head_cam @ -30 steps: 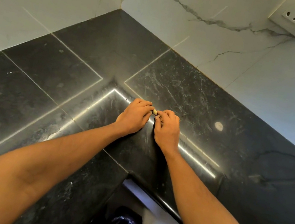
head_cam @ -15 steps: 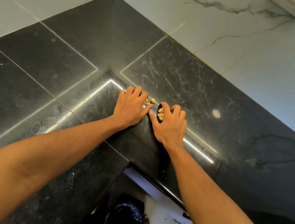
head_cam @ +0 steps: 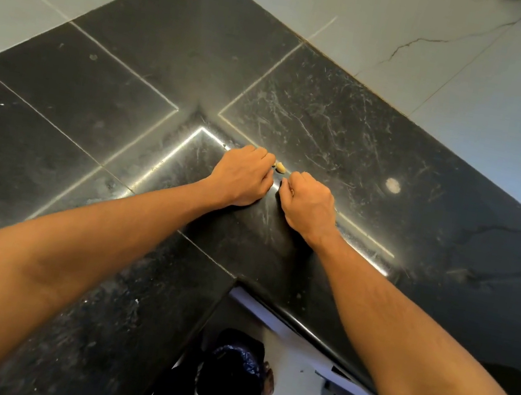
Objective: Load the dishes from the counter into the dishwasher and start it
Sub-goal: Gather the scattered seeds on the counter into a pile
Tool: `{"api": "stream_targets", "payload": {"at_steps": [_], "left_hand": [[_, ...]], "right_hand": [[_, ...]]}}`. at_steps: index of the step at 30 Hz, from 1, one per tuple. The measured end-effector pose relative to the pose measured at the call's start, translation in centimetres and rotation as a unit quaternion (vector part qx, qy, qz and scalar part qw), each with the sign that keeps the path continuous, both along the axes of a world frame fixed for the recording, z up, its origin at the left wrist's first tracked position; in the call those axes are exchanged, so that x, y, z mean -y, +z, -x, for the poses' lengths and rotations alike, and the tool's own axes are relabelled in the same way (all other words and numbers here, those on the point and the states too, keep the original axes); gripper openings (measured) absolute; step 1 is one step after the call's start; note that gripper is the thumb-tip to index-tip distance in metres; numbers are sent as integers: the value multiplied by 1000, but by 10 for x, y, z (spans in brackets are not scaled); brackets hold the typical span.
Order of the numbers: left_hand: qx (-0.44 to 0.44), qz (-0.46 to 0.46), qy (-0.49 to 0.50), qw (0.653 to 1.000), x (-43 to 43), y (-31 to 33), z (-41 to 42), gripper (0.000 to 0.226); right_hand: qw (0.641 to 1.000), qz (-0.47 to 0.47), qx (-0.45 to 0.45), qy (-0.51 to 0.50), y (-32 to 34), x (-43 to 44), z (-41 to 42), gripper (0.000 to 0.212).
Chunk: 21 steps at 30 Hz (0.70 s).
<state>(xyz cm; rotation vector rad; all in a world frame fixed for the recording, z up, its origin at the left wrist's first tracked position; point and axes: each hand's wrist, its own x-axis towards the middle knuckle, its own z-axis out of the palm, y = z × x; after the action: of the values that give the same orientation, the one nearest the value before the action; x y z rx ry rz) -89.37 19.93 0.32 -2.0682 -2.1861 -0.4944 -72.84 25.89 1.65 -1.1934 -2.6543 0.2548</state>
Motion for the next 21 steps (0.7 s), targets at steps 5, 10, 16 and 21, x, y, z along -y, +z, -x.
{"api": "stream_targets", "payload": {"at_steps": [5, 10, 16, 21], "left_hand": [[-35, 23, -15, 999, -1, 3, -1, 30], [-37, 43, -38, 998, 0, 6, -3, 30], [-2, 70, -47, 996, 3, 14, -5, 31], [95, 65, 37, 993, 8, 23, -9, 39]], "right_hand": [[1000, -5, 15, -10, 1, 4, 0, 32], [1000, -18, 18, 0, 1, 8, -3, 32], [999, -17, 44, -18, 1, 12, 0, 37], [998, 8, 11, -54, 9, 15, 1, 38]]}}
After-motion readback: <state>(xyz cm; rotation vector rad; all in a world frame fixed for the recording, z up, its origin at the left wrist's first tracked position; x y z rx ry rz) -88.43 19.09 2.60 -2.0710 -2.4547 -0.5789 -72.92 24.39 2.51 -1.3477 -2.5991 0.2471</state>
